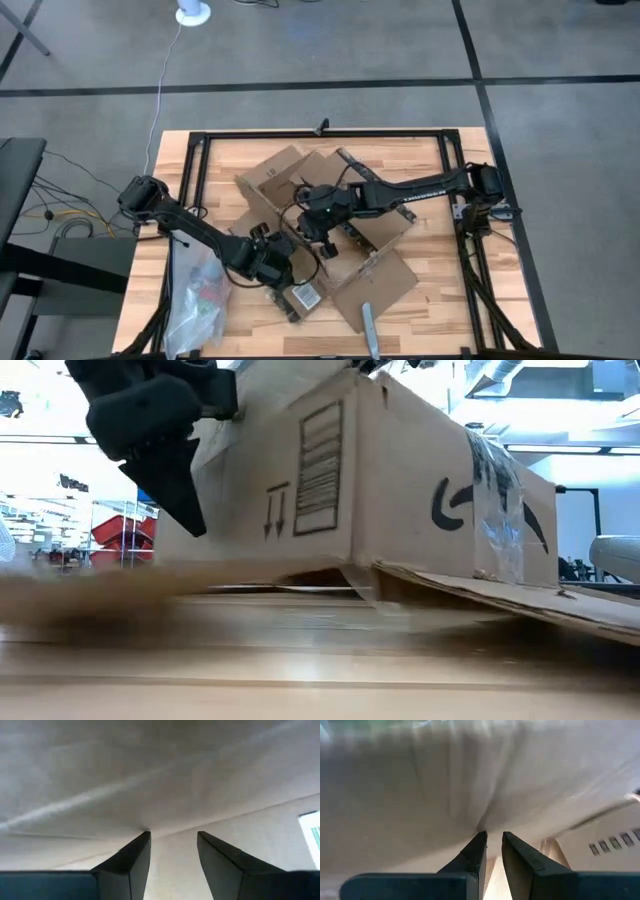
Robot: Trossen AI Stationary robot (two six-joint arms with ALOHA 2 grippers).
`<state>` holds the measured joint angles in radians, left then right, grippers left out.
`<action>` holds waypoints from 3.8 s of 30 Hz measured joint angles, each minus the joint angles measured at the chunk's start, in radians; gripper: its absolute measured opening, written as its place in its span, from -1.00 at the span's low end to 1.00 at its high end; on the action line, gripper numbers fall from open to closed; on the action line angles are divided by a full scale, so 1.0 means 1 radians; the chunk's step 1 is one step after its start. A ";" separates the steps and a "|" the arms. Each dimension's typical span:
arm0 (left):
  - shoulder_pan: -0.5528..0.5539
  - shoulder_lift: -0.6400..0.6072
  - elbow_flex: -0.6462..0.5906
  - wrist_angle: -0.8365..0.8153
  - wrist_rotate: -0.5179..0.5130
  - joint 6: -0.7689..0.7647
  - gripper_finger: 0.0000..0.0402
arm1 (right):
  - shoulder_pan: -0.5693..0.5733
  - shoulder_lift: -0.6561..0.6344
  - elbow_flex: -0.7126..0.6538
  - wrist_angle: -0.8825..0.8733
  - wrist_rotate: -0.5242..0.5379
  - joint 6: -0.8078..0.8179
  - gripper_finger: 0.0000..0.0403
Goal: Unpack boxes
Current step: Break down the box until it is fully flat
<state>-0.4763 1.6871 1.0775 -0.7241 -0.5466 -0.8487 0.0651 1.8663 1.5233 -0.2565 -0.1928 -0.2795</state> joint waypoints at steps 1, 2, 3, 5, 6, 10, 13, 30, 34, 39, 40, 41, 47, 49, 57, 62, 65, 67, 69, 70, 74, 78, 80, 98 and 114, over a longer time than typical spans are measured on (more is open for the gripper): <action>-0.005 0.008 -0.016 0.020 0.000 -0.020 -0.26 | -0.001 -0.001 0.011 0.000 0.000 0.001 -0.76; -0.008 0.020 -0.034 0.045 0.003 -0.034 -0.26 | -0.001 -0.002 0.024 -0.003 0.000 0.001 -0.76; -0.009 0.039 -0.051 0.065 0.018 -0.040 -0.26 | 0.000 -0.002 0.035 -0.005 0.000 0.000 -0.76; -0.006 0.071 -0.059 0.085 0.051 -0.038 -0.26 | 0.007 -0.004 0.046 -0.001 0.000 -0.007 -0.76; 0.001 0.085 -0.059 0.090 0.075 -0.034 -0.26 | 0.009 -0.004 0.047 0.004 0.000 -0.009 -0.76; 0.021 0.128 -0.054 0.100 0.140 -0.031 -0.26 | 0.012 -0.004 0.046 0.004 -0.006 -0.009 -0.76; 0.038 0.134 -0.054 0.108 0.158 -0.017 -0.26 | 0.019 -0.004 0.046 0.007 -0.013 -0.008 -0.76; 0.114 0.109 -0.018 0.030 0.317 0.034 -0.26 | 0.078 0.000 0.043 -0.010 -0.033 0.062 -0.76; 0.088 0.062 0.039 -0.127 0.353 0.010 -0.26 | 0.090 0.003 0.030 -0.014 -0.048 0.043 -0.76; 0.065 0.034 0.139 -0.396 0.444 -0.045 -0.26 | 0.109 0.005 0.029 -0.020 -0.043 0.022 -0.76; 0.058 0.036 0.158 -0.456 0.467 -0.059 -0.26 | 0.113 0.005 0.028 -0.021 -0.044 0.013 -0.76; 0.052 0.036 0.179 -0.511 0.485 -0.068 -0.26 | 0.117 0.006 0.027 -0.021 -0.044 0.010 -0.76; 0.010 0.030 0.315 -0.689 0.559 -0.136 -0.26 | 0.135 0.042 0.028 0.001 -0.052 0.009 -0.76; 0.002 0.025 0.368 -0.705 0.561 -0.171 -0.26 | 0.140 0.087 0.029 -0.015 -0.053 0.021 -0.76; -0.006 0.014 0.548 -0.624 0.423 -0.210 -0.26 | 0.121 0.199 0.026 -0.111 -0.048 0.033 -0.76; 0.033 0.025 0.555 -0.574 0.237 -0.091 -0.26 | 0.123 0.168 0.023 -0.146 -0.042 0.033 -0.76; 0.059 0.035 0.555 -0.572 0.112 -0.001 -0.26 | 0.123 0.099 0.038 -0.154 -0.040 0.035 -0.76; 0.078 0.040 0.555 -0.551 0.015 0.059 -0.26 | 0.122 0.056 0.041 -0.153 -0.040 0.036 -0.76; 0.108 0.042 0.555 -0.529 -0.039 0.129 -0.26 | 0.121 0.025 0.041 -0.159 -0.037 0.036 -0.76; 0.126 0.042 0.554 -0.502 -0.051 0.173 -0.26 | 0.121 0.012 0.041 -0.159 -0.037 0.036 -0.76; 0.176 0.051 0.540 -0.397 -0.090 0.334 -0.26 | 0.096 -0.022 0.041 -0.221 -0.045 0.064 -0.76; 0.205 0.049 0.437 -0.306 -0.022 0.385 -0.26 | 0.068 -0.025 0.038 -0.325 -0.023 0.067 -0.76; 0.216 0.046 0.370 -0.248 0.031 0.388 -0.26 | 0.063 -0.029 0.037 -0.375 0.026 0.061 -0.76; 0.211 -0.115 0.103 -0.425 0.119 0.287 -0.26 | -0.189 -0.219 0.041 -0.954 0.154 0.097 -0.76; 0.286 -0.418 0.244 0.007 0.135 0.389 -0.26 | -0.446 -0.349 -0.060 -1.013 0.333 0.214 -0.76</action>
<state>-0.1900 1.2692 1.3215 -0.7172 -0.4114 -0.4595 -0.3805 1.5176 1.4632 -1.2692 0.1400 -0.0654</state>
